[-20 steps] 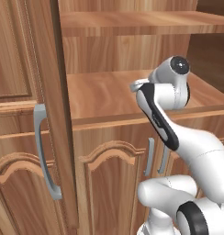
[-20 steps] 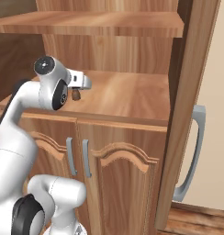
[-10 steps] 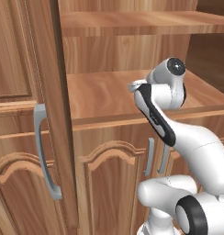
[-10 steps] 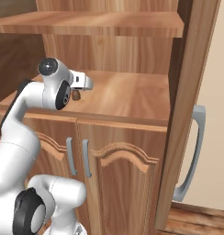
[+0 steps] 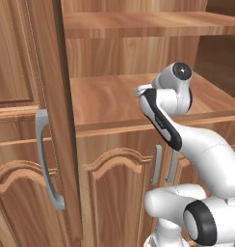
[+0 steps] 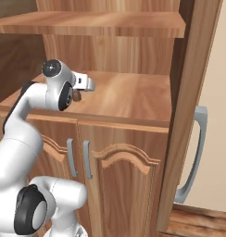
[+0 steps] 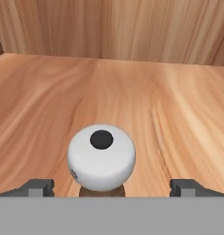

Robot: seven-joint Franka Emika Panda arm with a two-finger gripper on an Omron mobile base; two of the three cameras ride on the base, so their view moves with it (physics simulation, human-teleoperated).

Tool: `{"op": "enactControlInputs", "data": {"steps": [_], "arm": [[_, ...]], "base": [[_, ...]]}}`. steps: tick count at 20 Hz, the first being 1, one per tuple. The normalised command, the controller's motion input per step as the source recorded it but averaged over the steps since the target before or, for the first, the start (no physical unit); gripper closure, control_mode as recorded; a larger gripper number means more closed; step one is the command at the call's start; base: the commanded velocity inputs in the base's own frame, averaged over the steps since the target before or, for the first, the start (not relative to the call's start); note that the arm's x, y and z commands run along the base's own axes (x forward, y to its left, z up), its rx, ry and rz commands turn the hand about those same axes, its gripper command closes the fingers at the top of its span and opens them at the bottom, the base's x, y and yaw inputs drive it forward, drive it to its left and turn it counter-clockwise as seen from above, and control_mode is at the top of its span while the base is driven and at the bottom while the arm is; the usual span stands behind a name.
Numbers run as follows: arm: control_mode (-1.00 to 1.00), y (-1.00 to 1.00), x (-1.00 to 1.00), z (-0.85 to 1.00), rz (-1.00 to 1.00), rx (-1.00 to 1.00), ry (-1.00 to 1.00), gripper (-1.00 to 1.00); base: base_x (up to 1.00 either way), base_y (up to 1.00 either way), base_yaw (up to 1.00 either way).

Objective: Retrieve the shaker from the cabinet and place it next the steak on a plate on the dining table.

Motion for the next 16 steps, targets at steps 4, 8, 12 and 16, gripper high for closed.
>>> {"op": "enactControlInputs", "data": {"steps": [4, 8, 12, 16], "arm": [[-1.0, 0.0, 0.11, -0.13, 0.0, 0.0, 0.0, -1.0], [-1.0, 0.0, 0.22, -0.05, 0.0, 0.0, 0.0, -1.0], [-1.0, 0.0, 0.25, 0.0, 0.0, 0.0, 0.0, -1.0], [-1.0, 0.0, 0.18, 0.0, 0.0, 0.0, 0.0, -1.0]], "base": [[0.0, 0.0, 0.0], [0.0, 0.0, 0.0], [0.0, 0.0, 0.0], [0.0, 0.0, 0.0]]}}
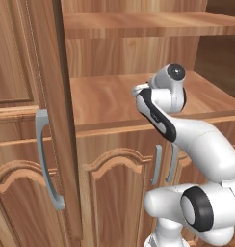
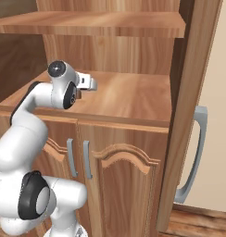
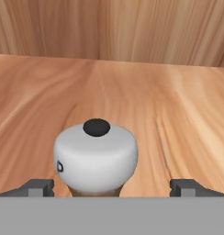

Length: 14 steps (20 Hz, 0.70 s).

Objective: Retrieve the shaker from the cabinet and place it next the steak on a plate on the dining table.

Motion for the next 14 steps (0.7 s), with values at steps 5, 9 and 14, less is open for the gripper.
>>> {"op": "enactControlInputs", "data": {"steps": [5, 9, 14], "arm": [[-1.0, 0.02, 0.0, 0.0, 0.0, 0.0, 0.0, 1.0], [-1.0, 0.0, 0.0, 0.0, 0.0, 0.0, 0.0, 1.0], [-1.0, 0.0, -0.16, -0.02, 0.0, 0.0, 0.0, 1.0]], "base": [[0.0, 0.0, 0.0], [0.0, 0.0, 0.0], [0.0, 0.0, 0.0]]}}
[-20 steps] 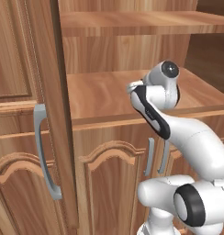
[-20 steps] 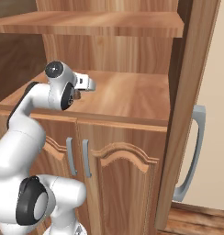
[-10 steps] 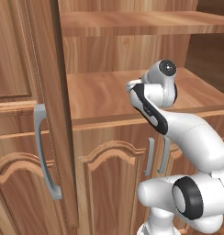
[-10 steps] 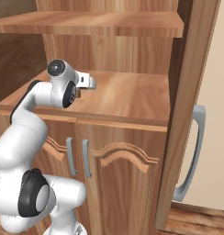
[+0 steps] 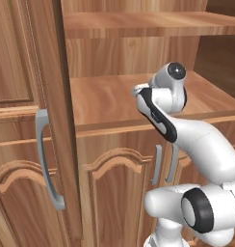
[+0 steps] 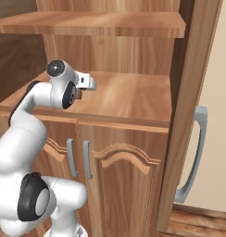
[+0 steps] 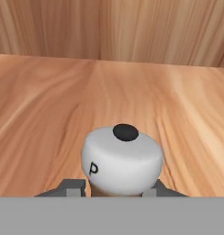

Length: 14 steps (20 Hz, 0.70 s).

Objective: Retrieve the shaker from the cabinet and place it next the steak on a plate on the dining table.

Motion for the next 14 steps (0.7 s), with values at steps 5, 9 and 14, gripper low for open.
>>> {"op": "enactControlInputs", "data": {"steps": [5, 9, 14], "arm": [[-1.0, -0.06, -0.95, -0.04, 0.0, 0.0, -0.12, 1.0], [-1.0, -0.25, -1.0, 0.03, 0.0, 0.0, -0.23, 1.0], [-1.0, -0.37, -1.0, 0.3, 0.01, 0.0, -0.28, 1.0]], "base": [[0.0, 0.0, 0.0], [0.0, 0.0, 0.0], [0.0, 0.0, 0.0]]}}
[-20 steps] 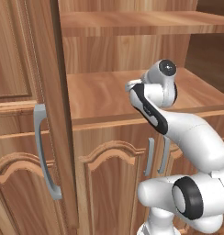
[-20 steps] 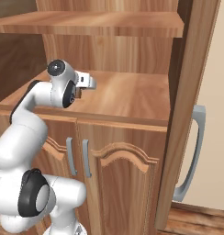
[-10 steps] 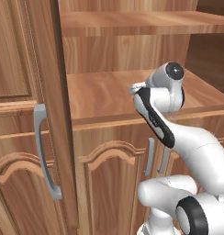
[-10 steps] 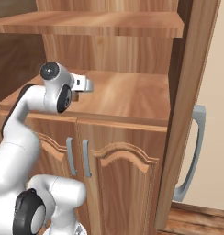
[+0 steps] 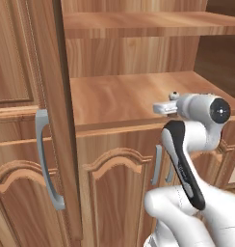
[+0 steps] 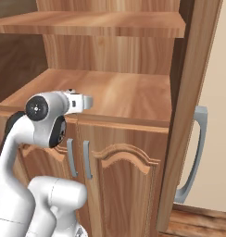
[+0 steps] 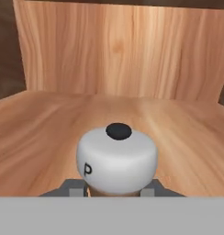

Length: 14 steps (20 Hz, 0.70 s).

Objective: Retrieve the shaker from the cabinet and place it next the steak on a plate on the dining table.

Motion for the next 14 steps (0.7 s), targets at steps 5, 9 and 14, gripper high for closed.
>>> {"op": "enactControlInputs", "data": {"steps": [5, 9, 14], "arm": [[-1.0, -0.45, -1.0, 0.36, 0.02, 0.0, -0.17, 1.0], [-1.0, -0.3, -0.99, 0.35, 0.01, 0.0, -0.06, 1.0], [-1.0, -0.29, -0.9, 0.32, 0.0, 0.0, 0.0, 1.0]], "base": [[0.0, 0.0, 0.0], [0.0, 0.0, 0.0], [0.0, 0.0, 0.0]]}}
